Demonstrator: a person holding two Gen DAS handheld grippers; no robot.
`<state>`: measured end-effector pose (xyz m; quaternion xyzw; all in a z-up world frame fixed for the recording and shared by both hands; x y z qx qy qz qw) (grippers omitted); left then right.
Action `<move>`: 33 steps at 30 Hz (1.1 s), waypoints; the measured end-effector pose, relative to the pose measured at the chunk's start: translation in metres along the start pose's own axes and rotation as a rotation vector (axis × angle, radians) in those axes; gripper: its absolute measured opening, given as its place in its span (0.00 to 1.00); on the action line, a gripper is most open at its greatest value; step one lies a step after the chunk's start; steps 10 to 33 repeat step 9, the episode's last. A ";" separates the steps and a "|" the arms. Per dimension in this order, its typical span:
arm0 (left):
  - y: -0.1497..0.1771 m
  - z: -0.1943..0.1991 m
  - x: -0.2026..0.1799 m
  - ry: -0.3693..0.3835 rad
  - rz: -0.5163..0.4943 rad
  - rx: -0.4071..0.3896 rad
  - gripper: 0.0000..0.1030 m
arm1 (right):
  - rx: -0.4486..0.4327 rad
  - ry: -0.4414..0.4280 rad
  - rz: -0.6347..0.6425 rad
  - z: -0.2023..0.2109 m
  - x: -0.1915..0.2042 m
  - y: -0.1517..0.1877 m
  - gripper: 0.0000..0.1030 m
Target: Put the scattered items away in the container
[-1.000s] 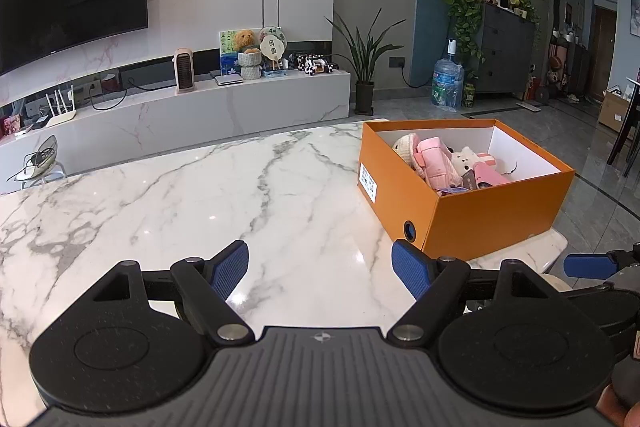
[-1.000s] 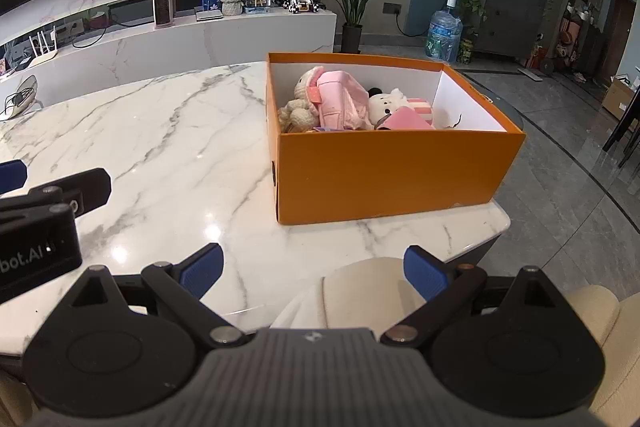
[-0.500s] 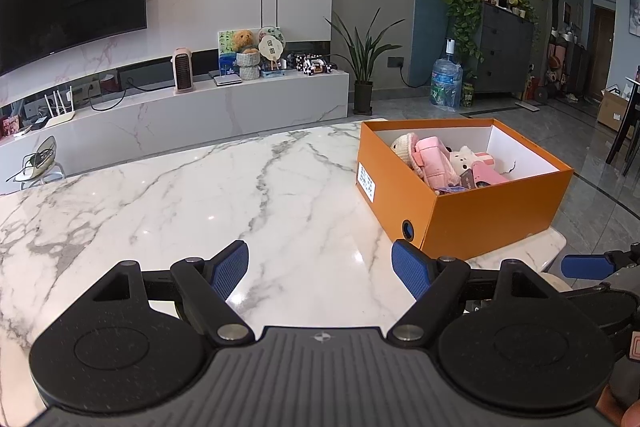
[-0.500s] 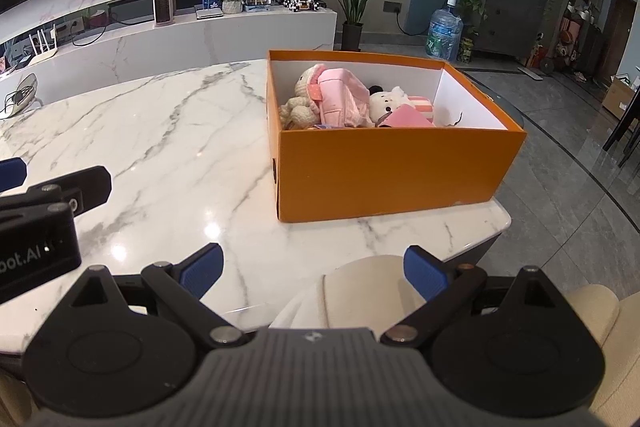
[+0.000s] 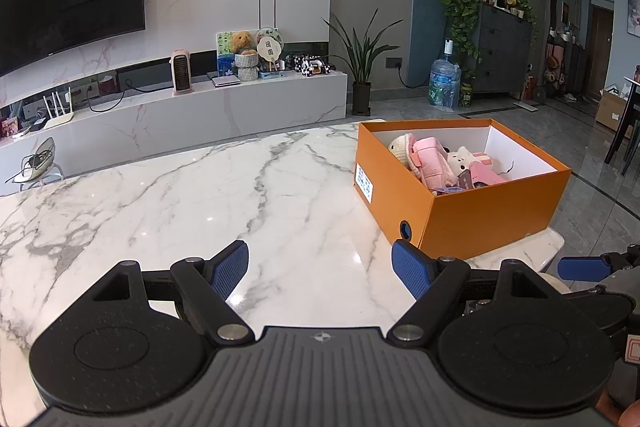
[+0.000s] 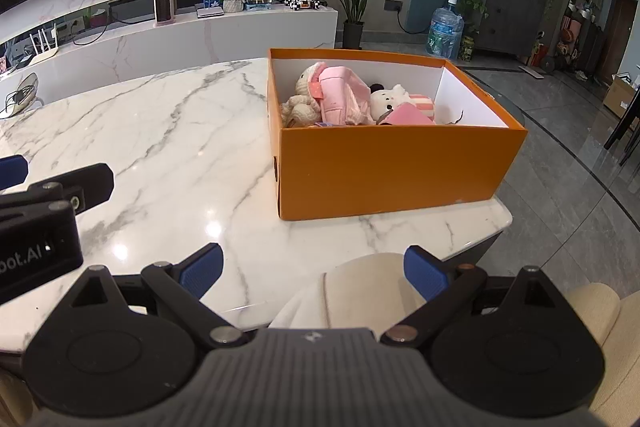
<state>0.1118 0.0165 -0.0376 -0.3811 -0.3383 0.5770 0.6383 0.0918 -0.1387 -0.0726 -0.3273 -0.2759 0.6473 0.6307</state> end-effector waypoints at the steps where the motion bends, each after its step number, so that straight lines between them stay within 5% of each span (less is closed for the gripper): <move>1: 0.000 0.000 0.000 0.000 0.000 -0.001 0.90 | 0.001 -0.001 0.001 0.000 0.000 0.000 0.95; 33: -0.002 0.000 0.001 -0.001 0.004 0.001 0.90 | -0.001 -0.004 0.012 -0.001 0.004 0.000 0.95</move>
Point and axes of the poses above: each gripper's, at about its wrist camera, not at the fingertips, and z roughly against the way its jaws point, x to its left, y to its underside, the point moved 8 cm from there along -z, roughly the way its jaws point, and after that the axes turned 3 degrees about -x, right-handed, at the moved point
